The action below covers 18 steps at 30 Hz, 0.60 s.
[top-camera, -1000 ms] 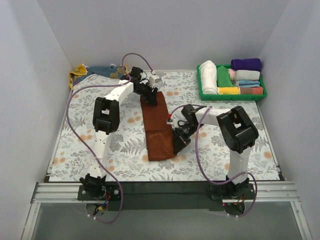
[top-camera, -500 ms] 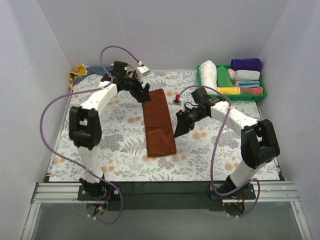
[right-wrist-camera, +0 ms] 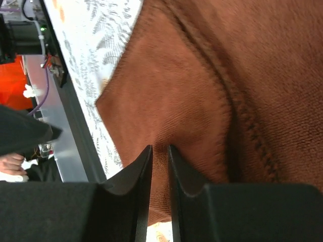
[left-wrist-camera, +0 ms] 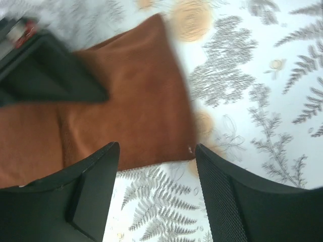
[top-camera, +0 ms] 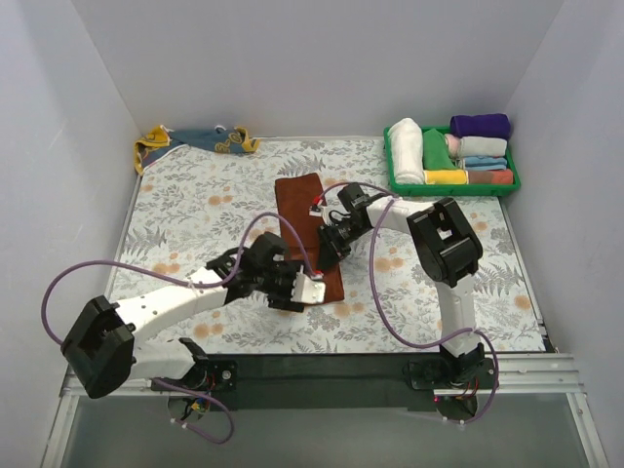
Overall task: Roll the towels
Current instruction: Roll the towel
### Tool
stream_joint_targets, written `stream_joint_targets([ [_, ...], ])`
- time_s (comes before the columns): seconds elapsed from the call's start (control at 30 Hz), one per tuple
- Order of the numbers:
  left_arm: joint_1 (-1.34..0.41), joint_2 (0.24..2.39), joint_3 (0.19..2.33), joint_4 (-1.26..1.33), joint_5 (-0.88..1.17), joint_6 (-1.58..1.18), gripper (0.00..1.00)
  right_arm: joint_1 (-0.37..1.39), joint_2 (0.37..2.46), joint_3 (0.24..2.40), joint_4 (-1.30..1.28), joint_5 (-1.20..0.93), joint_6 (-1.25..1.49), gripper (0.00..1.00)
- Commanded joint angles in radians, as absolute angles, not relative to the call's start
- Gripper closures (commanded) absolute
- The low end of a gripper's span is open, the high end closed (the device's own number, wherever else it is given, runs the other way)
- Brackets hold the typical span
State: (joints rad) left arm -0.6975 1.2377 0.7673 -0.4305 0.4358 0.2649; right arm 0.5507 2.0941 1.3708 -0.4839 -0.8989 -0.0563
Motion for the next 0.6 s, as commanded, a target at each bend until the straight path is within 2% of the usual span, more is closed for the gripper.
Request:
stream_joint_targets([
  [0.0,-0.921,1.215,0.68,-0.324,0.26,0.325,0.44,0.555,2.131,1.341,-0.405,-0.884,-0.017,0.79],
  [0.3,-1.028,1.37,0.606,-0.144,0.15,0.315,0.53,0.554,2.152,1.335,-0.399,-0.859,-0.008,0.79],
  [0.5,-1.028,1.457,0.604,-0.11,0.097,0.291,0.65,0.555,2.152,1.319,-0.4,-0.864,-0.012,0.79],
  [0.57,-1.029,1.466,0.603,-0.127,0.095,0.281,0.74,0.555,2.152,1.307,-0.397,-0.862,-0.017,0.79],
])
